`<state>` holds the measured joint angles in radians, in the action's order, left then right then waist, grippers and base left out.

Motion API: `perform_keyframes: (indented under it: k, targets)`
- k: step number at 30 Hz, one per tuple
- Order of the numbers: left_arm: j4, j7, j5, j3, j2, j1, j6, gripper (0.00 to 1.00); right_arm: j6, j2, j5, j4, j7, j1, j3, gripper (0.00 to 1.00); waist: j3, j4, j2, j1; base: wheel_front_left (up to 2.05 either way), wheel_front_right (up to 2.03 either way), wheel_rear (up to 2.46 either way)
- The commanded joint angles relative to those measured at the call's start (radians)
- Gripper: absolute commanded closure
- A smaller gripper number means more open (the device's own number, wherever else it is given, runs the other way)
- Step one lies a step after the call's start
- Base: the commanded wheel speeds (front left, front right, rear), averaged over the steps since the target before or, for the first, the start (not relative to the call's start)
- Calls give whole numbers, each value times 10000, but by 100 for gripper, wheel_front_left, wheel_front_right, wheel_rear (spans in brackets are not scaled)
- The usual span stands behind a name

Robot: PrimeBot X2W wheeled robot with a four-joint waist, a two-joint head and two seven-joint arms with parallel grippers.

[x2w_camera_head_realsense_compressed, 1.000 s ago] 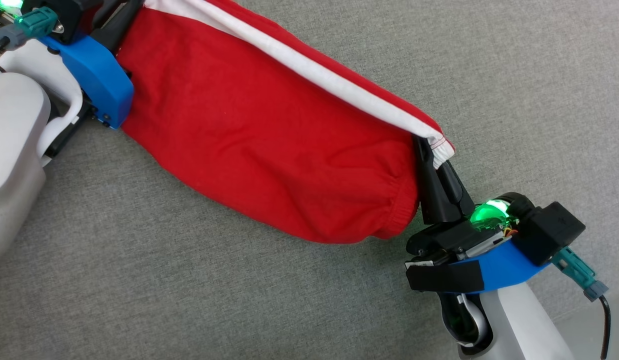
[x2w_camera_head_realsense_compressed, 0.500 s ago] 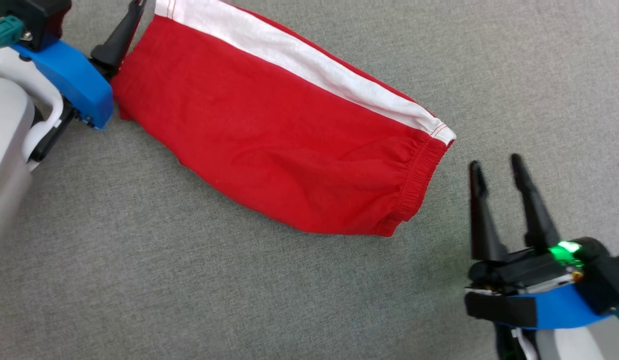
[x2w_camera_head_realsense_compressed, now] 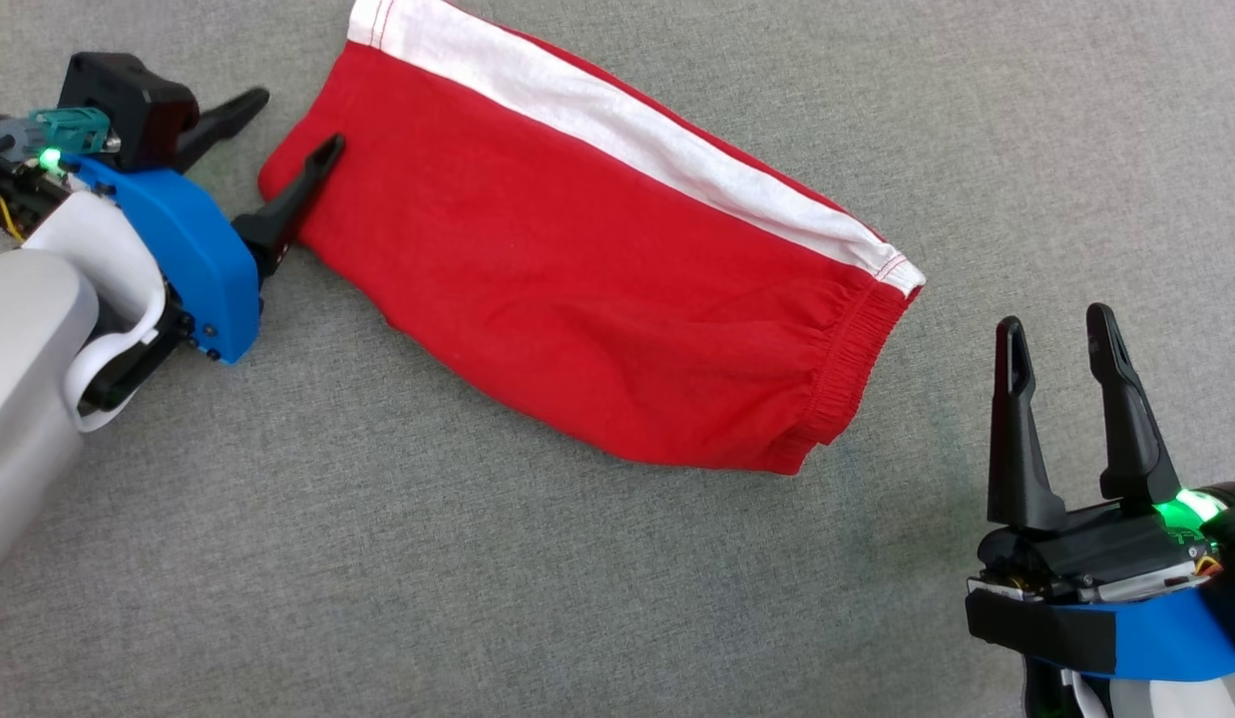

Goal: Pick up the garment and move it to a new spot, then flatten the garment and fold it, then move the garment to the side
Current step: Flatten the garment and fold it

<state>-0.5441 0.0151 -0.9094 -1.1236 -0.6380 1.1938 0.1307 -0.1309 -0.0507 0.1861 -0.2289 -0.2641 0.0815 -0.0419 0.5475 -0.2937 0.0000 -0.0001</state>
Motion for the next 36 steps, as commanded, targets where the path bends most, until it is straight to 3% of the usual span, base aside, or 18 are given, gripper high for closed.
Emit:
perform_keyframes:
  k: [1, 10, 22, 25, 36]
  targets:
    - [137, -226, -208, -111, -171, -122, -10, 0, 3, 6, -47, -26, -3, 79, -19, 0, 3, 4, 0, 1, 0, 0, 0]
    - [906, -2343, -2073, -839, -751, -88, -10, 0, 3, 7, -80, 69, -4, 163, -108, 0, -67, -47, 0, 1, 0, 0, 0]
    - [1694, -3452, -3145, -985, -897, 28, -8, 0, 3, 7, -47, 149, -4, 47, -113, 0, -169, -43, 0, 1, 0, 0, 0]
    - [1723, -3476, -3152, -1009, -904, 33, -8, 100, 3, 7, -61, 168, -4, 103, -147, 0, -163, -34, 0, 1, 0, 0, 0]
    - [1844, -2767, -2864, -935, -799, -129, -10, 100, 3, 7, -138, 254, -4, 26, -62, 0, -502, 258, 0, 1, 0, 0, 0]
